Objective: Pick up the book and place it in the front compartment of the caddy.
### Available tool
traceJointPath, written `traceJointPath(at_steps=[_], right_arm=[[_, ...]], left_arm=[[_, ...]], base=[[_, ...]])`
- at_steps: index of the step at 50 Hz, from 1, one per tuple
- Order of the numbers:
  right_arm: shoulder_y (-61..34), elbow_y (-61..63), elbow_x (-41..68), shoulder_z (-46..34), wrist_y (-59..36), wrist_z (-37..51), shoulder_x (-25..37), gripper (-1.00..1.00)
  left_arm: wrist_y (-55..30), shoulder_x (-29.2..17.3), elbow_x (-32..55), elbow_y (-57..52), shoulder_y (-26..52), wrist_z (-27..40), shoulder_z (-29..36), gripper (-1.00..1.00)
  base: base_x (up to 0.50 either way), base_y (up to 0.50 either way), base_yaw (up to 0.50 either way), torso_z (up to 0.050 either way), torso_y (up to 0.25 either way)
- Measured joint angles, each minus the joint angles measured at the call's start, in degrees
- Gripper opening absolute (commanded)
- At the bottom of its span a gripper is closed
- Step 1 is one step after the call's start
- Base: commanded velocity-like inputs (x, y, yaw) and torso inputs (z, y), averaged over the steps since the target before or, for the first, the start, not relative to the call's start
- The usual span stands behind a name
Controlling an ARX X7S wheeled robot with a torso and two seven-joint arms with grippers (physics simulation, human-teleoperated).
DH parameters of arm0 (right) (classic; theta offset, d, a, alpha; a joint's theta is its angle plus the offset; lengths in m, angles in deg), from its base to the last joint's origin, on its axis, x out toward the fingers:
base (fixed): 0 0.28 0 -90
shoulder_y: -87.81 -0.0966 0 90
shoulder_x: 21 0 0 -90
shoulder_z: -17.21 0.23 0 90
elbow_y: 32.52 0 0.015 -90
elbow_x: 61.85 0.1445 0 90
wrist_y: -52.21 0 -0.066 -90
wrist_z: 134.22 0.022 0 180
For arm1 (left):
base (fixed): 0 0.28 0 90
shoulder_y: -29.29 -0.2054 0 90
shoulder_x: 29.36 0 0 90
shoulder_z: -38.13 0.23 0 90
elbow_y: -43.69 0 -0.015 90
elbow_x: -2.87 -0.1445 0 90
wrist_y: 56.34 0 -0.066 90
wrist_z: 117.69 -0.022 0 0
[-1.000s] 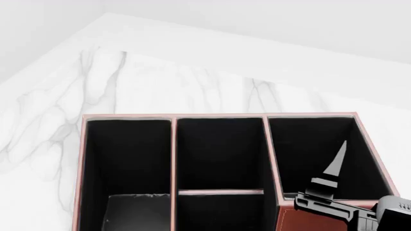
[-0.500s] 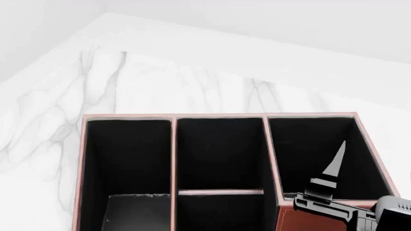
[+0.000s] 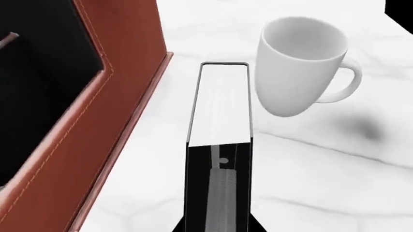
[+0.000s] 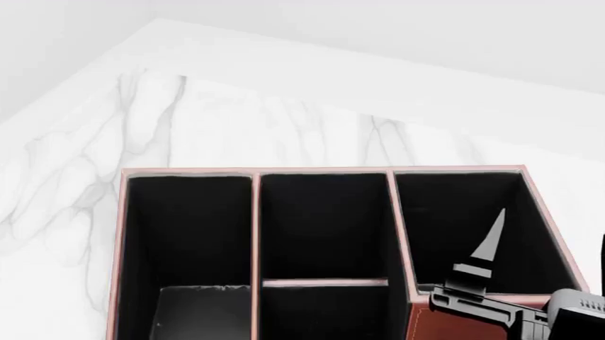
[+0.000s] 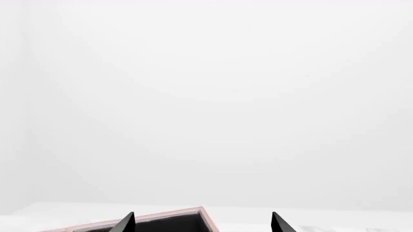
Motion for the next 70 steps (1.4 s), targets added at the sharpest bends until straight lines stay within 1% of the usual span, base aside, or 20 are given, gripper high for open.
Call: traceJointPath(at_steps=[6,17,33,42,53,70], right_arm=[[0.0,0.0,0.0,-0.2,0.1,0.1,0.1,1.00],[0.1,0.1,0.1,-0.4,0.1,0.2,0.3,1.00],[0.1,0.2,0.4,-0.5,0.2,0.4,0.5,1.00],[0.0,0.0,0.5,-0.6,0.2,0.6,0.7,1.00],[-0.1,-0.2,0.8,-0.5,0.3,0.7,0.8,1.00],[-0.7,-1.2,1.1,-0.2,0.3,1.1,1.0,1.00]], left_arm=[[-1.2,-0.9,0.3,-3.5,1.9,0.6,-0.8,-1.00],[-0.7,-3.6,-3.9,-9.0,5.2,-0.2,2.1,-1.00],[-5.6,-2.5,-2.0,-12.4,12.9,-1.5,1.4,-1.00],[-8.2,-1.1,-0.6,-12.2,18.6,-2.3,-0.3,-1.00],[-8.5,0.1,-0.9,-10.1,24.8,-4.0,-1.1,-1.00],[-6.0,1.9,-3.1,-4.6,32.9,-6.9,-0.6,-1.00]], base=[[0.00,0.00,0.00,0.000,0.000],[0.00,0.00,0.00,0.000,0.001],[0.00,0.00,0.00,0.000,0.001],[0.00,0.00,0.00,0.000,0.001],[0.00,0.00,0.00,0.000,0.001],[0.00,0.00,0.00,0.000,0.001]])
